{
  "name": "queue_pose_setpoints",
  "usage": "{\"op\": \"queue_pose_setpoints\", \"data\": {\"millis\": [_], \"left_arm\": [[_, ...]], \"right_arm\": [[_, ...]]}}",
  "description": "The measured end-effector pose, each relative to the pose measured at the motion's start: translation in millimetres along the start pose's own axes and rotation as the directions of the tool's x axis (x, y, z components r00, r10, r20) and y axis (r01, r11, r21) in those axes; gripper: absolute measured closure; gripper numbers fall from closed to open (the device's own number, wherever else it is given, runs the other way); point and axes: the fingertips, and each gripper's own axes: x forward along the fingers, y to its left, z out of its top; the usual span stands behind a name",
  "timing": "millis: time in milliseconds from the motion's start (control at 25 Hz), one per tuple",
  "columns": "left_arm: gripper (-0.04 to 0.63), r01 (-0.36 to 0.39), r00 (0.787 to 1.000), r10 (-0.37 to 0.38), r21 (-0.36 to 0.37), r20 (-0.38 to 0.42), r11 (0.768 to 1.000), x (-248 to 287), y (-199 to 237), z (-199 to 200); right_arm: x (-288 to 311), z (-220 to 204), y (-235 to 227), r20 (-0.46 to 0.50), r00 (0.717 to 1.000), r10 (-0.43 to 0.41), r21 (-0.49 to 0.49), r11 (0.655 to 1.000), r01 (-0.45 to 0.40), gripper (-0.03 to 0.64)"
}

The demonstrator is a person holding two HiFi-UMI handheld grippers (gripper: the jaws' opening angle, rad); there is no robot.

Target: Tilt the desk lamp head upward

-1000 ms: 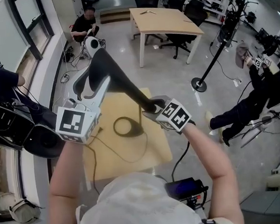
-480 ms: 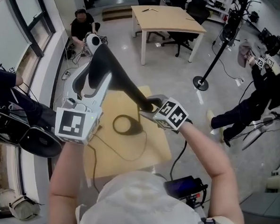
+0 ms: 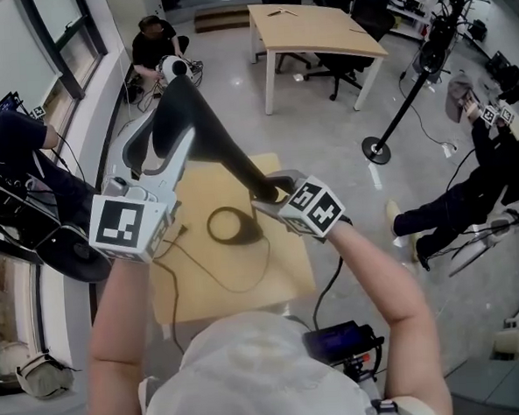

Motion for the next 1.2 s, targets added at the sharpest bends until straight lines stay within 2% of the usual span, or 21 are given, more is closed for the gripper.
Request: {"op": "queue_pose_setpoints", "data": {"millis": [280,640,800,1000,1200], "left_arm": [[0.389,-0.074,0.996,0.072,-0.028,-0.048,0.997,-9.8,12.0,-8.2],[0.4,-0.221,0.966,0.209,-0.066,-0.153,0.973,-37.7,16.3,-32.9],[0.43,-0.245,0.954,0.229,-0.067,-0.194,0.967,-49.3,-8.6,-46.6],[0.499,-0.284,0.937,0.255,-0.093,-0.239,0.954,-88.5,-28.5,-69.4],[0.548,-0.265,0.936,0.211,-0.169,-0.283,0.949,-130.8,-50.2,-102.5]], "right_arm": [[6.0,5.8,-1.8,0.019,1.0,0.008,-0.082,0.997,-0.007,0.368],[-2.4,25.8,-17.3,0.077,0.995,0.063,-0.103,0.993,-0.055,0.364],[-18.1,20.5,-27.1,0.111,0.99,0.086,-0.1,0.992,-0.075,0.371],[-21.1,23.0,-21.3,0.142,0.986,0.09,-0.095,0.993,-0.077,0.383],[-18.3,12.8,-7.9,0.152,0.987,0.047,-0.042,0.998,-0.041,0.393]]}}
